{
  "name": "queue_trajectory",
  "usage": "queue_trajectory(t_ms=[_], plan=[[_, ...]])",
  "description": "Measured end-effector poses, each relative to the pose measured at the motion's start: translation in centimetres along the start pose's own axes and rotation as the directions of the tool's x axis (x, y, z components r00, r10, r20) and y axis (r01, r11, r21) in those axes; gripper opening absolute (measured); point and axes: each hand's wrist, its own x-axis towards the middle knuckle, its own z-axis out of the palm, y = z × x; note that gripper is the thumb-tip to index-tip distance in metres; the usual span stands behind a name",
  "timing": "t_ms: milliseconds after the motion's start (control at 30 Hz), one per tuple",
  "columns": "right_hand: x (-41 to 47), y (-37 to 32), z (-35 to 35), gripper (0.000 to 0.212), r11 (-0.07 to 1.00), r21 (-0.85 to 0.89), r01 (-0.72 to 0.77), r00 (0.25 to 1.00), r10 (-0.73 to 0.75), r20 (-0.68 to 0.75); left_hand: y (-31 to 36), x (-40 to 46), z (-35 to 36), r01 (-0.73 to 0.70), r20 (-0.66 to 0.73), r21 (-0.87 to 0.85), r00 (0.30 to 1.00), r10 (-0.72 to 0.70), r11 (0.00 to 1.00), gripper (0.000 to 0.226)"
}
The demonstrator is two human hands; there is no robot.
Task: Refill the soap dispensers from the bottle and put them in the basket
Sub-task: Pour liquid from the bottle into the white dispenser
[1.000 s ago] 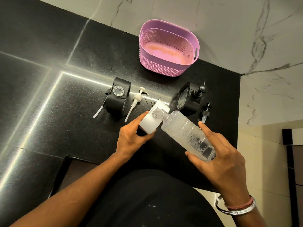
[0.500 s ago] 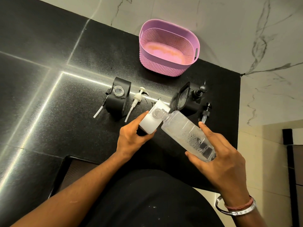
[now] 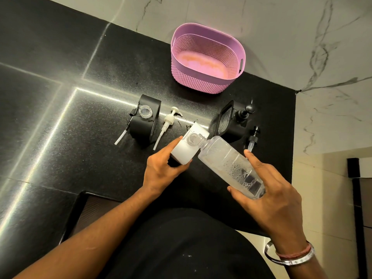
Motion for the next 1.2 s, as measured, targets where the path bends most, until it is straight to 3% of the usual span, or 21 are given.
queue_trajectory(t_ms=[867, 1033, 1200], plan=[[-0.07, -0.02, 0.03, 0.098, 1.000, -0.012, 0.002, 1.000, -0.002, -0.008, -0.10, -0.02, 0.13, 0.007, -0.005, 0.002, 1.000, -0.007, 1.000, 0.076], [-0.05, 0.10, 0.11, 0.099, 1.000, -0.002, 0.003, 1.000, -0.003, -0.005, 0.07, 0.12, -0.03, -0.045, 0.002, 0.009, 0.999, 0.045, 0.999, 0.082], [0.05, 0.14, 0.03, 0.098, 1.000, 0.008, 0.009, 1.000, -0.009, -0.003, 0.11, 0.42, -0.01, -0.088, -0.093, 0.054, 0.991, 0.093, 0.995, 0.080]])
